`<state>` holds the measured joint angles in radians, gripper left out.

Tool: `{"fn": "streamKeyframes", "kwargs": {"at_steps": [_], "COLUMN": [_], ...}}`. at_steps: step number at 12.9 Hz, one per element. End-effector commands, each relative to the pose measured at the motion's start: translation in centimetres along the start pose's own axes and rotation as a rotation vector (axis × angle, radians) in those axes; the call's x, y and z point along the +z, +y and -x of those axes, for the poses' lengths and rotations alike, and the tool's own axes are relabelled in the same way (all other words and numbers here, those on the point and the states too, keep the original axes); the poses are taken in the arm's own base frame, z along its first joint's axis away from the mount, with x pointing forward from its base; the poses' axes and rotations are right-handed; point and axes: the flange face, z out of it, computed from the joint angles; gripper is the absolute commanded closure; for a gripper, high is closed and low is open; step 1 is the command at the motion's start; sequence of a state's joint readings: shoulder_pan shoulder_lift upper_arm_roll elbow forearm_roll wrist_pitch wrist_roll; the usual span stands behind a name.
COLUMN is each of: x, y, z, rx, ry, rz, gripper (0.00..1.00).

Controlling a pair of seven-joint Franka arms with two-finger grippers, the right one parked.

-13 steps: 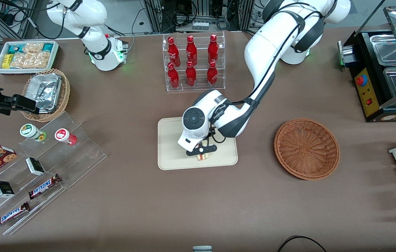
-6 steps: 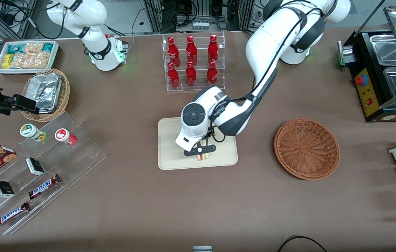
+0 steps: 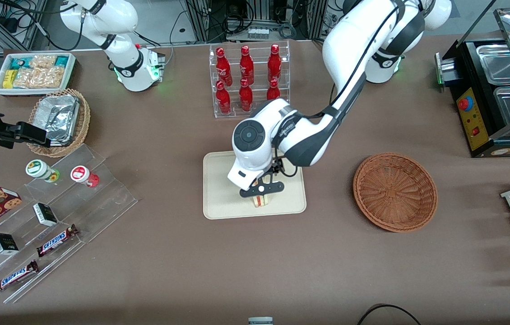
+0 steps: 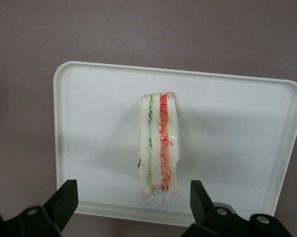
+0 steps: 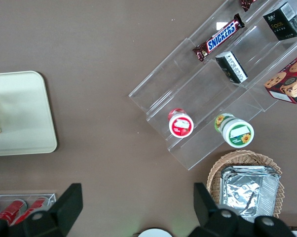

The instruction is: Place sandwich from basket to tray

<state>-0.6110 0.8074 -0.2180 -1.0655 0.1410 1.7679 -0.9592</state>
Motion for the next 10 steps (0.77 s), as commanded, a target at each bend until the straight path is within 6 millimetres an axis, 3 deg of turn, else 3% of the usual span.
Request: {"fn": "streamKeyframes", "kwargs": {"at_steps": [1, 4, 8, 10], "x": [-6.3, -9.7, -12.2, -12.5], "y": [-5.7, -12.2, -22.3, -27.0], "z": [-2.7, -5.6, -8.5, -9.8], "rx": [0.035, 0.126, 0.218, 0.199], "ry": [-0.012, -0.081, -0.101, -0.112], "rz": [-0.003, 0.007, 0.040, 0.051], "gripper": [0.00, 0.00, 0.00, 0.00]}}
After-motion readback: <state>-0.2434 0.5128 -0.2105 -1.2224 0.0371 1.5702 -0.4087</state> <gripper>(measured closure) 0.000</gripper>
